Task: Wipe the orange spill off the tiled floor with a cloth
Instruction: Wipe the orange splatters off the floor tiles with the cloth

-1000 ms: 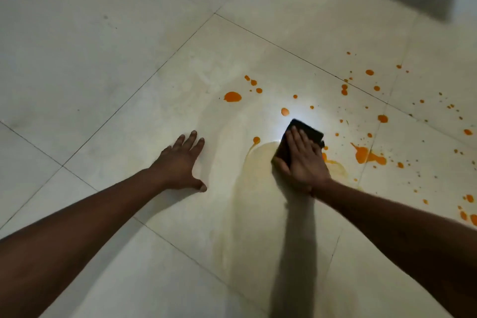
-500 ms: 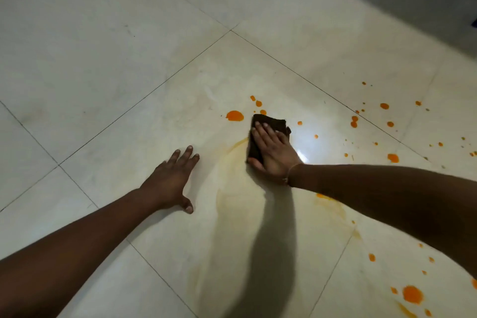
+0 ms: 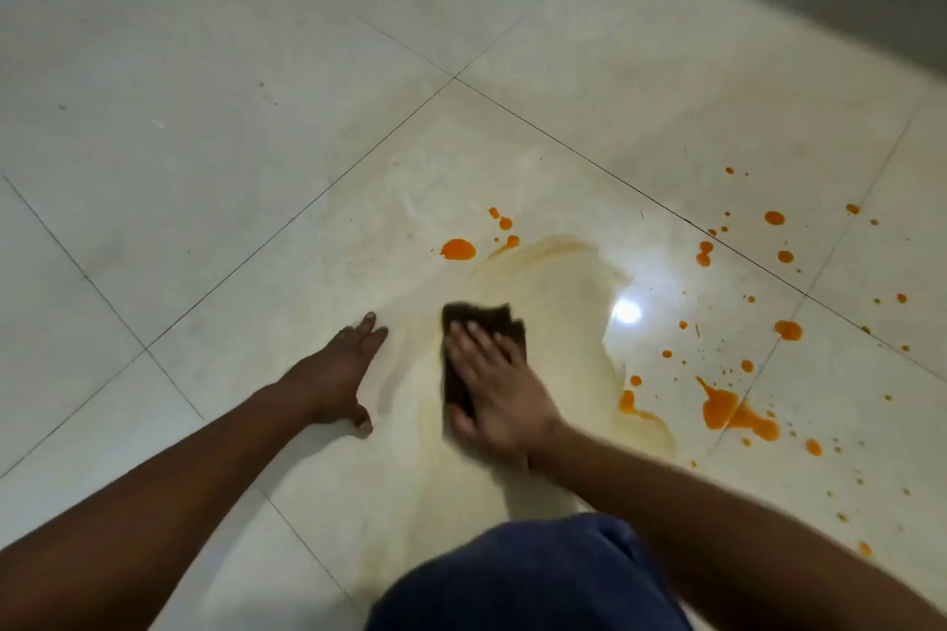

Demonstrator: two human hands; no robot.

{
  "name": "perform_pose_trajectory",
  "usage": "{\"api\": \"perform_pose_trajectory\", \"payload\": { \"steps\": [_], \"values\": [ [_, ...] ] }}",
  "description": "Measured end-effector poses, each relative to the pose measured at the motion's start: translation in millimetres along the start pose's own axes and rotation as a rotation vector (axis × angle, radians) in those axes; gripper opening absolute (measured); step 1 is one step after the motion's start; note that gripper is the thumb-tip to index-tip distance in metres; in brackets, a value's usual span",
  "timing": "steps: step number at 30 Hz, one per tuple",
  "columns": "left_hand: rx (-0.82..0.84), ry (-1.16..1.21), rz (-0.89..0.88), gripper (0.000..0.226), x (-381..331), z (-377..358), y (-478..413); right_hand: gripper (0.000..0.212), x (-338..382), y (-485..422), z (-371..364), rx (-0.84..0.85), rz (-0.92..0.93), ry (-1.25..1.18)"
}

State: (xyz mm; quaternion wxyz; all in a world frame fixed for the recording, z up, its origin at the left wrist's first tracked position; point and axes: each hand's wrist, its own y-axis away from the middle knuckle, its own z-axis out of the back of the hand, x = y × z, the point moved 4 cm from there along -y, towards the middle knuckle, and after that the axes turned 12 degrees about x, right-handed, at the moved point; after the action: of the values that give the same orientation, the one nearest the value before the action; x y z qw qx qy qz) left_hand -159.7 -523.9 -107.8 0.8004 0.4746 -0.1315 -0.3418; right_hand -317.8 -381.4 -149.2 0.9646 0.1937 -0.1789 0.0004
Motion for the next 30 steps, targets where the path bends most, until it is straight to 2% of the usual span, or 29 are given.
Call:
{"api": "perform_pose_trajectory", "payload": {
  "steps": [1,3,5,7,8,10,13,14,15,16,20,21,22,25,26,28,30],
  "values": [
    [0.026,-0.031,-0.002,0.126,2.4,5.8,3.3,0.082,9.6,26.2,-12.9,0.039,0.057,0.017],
    [0.056,-0.081,0.017,0.121,4.3,17.2,10.5,0.082,-10.0,47.5,-14.9,0.082,0.044,0.026],
    [0.037,-0.124,0.039,0.119,5.7,27.5,13.4,0.082,-39.8,27.7,11.5,0.094,-0.119,0.025],
    [-0.006,-0.218,0.035,0.118,8.8,41.9,5.6,0.081,-59.2,-17.6,45.5,0.017,-0.294,-0.03],
    [-0.049,-0.274,0.019,0.114,10.6,53.3,-3.2,0.081,-56.3,-37.7,54.2,-0.005,-0.311,-0.046],
    [-0.162,-0.348,-0.02,0.092,14.7,80.3,-19.4,0.082,-25.6,-50.6,42.1,0.02,-0.131,-0.001],
    [-0.284,-0.436,-0.091,0.063,14.8,122.0,-43.6,0.078,28.7,13.9,-9.1,0.163,0.326,0.12],
    [-0.307,-0.475,-0.112,0.061,12.7,133.0,-52.9,0.076,20.3,27.4,-11.7,0.211,0.385,0.137],
    [-0.319,-0.5,-0.133,0.059,11.3,145.4,-65.4,0.076,-1.1,22.4,-3.5,0.185,0.394,0.141],
    [-0.33,-0.497,-0.167,0.058,7.6,157.2,-78.8,0.077,-29.4,7.7,11.5,0.121,0.323,0.155],
    [-0.391,-0.45,-0.33,0.054,-0.9,186.6,-133.6,0.082,-147.9,-62.0,97.4,-0.034,-0.408,0.073],
    [-0.421,-0.441,-0.359,0.054,0.9,186.9,-143.4,0.08,-152.3,-68.6,99.4,-0.055,-0.484,0.065],
    [-0.443,-0.421,-0.37,0.055,4.6,184.1,-148.9,0.081,-142.9,-68.2,91.6,-0.067,-0.486,0.05],
    [-0.488,-0.359,-0.372,0.055,12.8,175.9,-152.8,0.083,-68.5,-27.8,48.3,0.017,-0.264,0.047],
    [-0.493,-0.345,-0.376,0.055,12.5,173.9,-151.9,0.083,-63.0,-13.6,41.5,0.03,-0.245,0.062],
    [-0.514,-0.333,-0.382,0.054,10.7,173.8,-151.1,0.082,-89.3,-23.0,58.0,-0.035,-0.351,0.011],
    [-0.54,-0.332,-0.388,0.053,14.7,173.1,-154.4,0.08,-120.4,-76.5,98.2,-0.17,-0.63,-0.111]
  ]
}}
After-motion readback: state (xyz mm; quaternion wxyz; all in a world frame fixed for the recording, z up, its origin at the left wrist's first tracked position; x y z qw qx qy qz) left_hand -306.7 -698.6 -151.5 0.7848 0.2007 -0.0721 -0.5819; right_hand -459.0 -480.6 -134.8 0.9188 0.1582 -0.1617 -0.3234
